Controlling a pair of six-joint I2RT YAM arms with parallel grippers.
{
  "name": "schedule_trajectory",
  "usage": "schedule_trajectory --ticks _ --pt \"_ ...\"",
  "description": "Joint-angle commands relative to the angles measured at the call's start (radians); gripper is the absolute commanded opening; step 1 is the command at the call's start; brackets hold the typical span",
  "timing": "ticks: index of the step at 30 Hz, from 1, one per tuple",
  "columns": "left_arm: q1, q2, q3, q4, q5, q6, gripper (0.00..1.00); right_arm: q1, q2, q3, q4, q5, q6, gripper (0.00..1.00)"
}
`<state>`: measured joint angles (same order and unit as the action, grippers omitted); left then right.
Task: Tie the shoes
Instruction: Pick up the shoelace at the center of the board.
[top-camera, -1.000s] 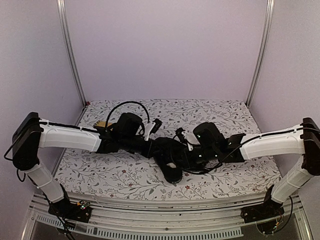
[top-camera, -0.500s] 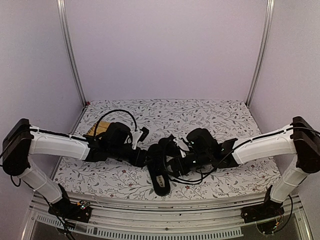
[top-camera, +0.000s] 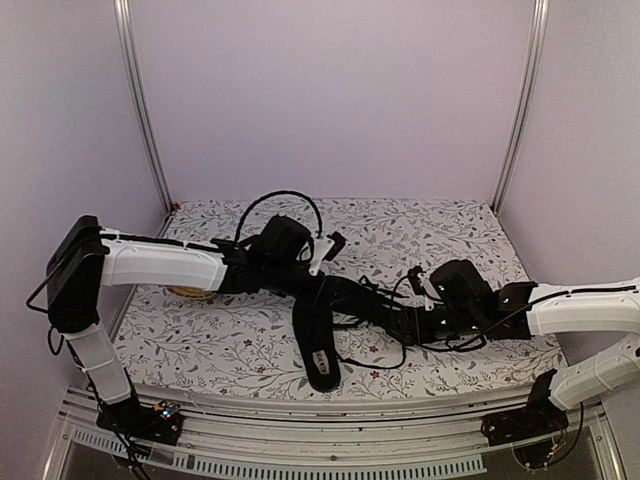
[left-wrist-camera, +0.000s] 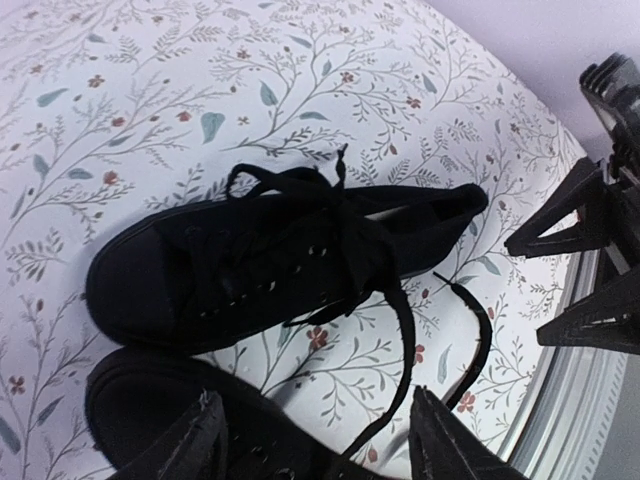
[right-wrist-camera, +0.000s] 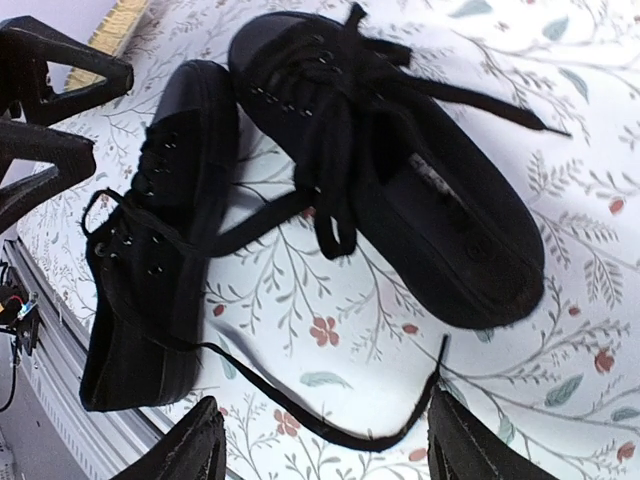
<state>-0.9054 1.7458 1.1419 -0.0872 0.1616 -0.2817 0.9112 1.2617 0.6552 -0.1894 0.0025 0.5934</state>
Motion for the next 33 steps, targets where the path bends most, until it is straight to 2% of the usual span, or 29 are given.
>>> schedule_trajectory --ticks 1,9,17,19,22,26,31,33 --pt "-0.064 0.108 0.1 -0.078 0.001 0.07 0.62 0.001 -0.077 -0.061 -0.076 0.091 0.162 0.68" --pt "-0.099 0.23 0.172 -0.085 0.07 0.094 0.66 0.0 -0.011 -0.047 -0.112 0.127 0.243 0.71" --pt "-0.107 0.313 0.22 -0.119 -0.017 0.112 0.64 0.033 0.126 0.037 -0.141 0.177 0.247 0.58" --pt "-0.108 0.316 0.221 -0.122 -0.022 0.113 0.56 0.048 0.162 0.06 -0.156 0.203 0.255 0.55" --pt "-0.114 0.297 0.205 -0.117 -0.042 0.102 0.35 0.07 0.208 0.085 -0.173 0.221 0.271 0.51" --pt "-0.116 0.238 0.153 -0.08 -0.063 0.084 0.15 0.09 0.268 0.115 -0.202 0.24 0.299 0.45" --pt "-0.117 0.127 0.086 -0.032 -0.096 0.052 0.02 0.106 0.316 0.14 -0.215 0.24 0.301 0.33" --pt "-0.116 0.093 0.064 -0.014 -0.099 0.048 0.0 0.107 0.329 0.142 -0.22 0.238 0.307 0.29"
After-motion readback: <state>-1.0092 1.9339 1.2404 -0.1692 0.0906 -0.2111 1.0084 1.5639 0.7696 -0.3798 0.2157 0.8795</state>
